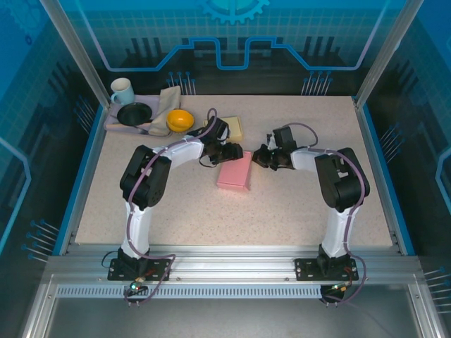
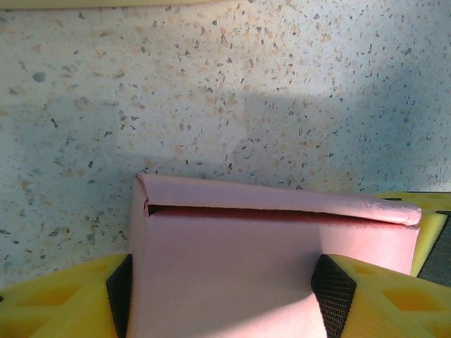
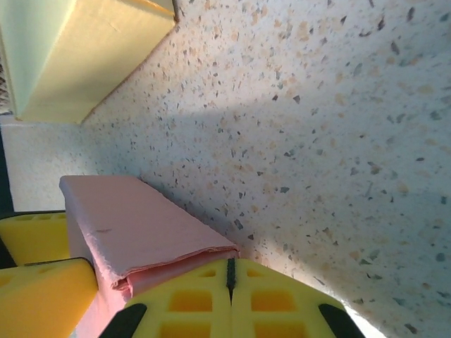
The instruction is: Fold the paper box
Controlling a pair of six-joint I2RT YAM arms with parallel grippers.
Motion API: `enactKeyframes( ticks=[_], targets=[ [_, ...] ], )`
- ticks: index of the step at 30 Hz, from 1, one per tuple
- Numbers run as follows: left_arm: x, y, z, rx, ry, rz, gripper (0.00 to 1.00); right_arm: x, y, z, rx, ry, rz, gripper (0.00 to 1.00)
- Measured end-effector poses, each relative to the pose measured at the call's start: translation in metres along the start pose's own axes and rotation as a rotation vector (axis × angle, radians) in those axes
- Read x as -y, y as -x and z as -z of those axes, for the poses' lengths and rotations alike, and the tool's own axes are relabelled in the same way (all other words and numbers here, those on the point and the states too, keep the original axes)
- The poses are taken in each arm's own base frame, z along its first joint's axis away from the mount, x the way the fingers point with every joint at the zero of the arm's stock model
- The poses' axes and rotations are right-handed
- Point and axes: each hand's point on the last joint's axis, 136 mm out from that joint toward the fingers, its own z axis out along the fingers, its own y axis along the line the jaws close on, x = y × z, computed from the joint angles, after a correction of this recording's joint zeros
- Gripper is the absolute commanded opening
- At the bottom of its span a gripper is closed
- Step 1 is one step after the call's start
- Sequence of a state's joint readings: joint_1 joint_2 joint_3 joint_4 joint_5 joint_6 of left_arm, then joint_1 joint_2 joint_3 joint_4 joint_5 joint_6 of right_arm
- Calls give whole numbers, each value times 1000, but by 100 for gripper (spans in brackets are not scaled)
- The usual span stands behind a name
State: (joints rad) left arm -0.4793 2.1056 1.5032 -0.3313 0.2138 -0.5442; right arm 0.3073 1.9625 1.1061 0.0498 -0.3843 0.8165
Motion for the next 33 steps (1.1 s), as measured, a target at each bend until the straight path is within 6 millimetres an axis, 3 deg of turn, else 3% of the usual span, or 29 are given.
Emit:
enactKeyframes(
  ticks=[9,13,18,25,29,33],
  targets=[
    [-5,-11,5,-50,35,-10,79,11,-18,2,-62,-59,3,5],
    [-3,-15,10,-75,6,1,82,8,-17,14,-68,-51,0,5],
    [-3,-22,37,-68,-29,12,85,0,-30,39,-76,-38,36,5],
    [-10,-48,77,-26,-65,14,85,10,-70,70,-118,-61,59,5],
    [-22,-82,71,-76,-58,40,85,21,-106,69,-189,-86,66,5],
    [-17,-109,61,-129,-52,26,84,22,-135,62,-254,-80,68,5]
  ],
)
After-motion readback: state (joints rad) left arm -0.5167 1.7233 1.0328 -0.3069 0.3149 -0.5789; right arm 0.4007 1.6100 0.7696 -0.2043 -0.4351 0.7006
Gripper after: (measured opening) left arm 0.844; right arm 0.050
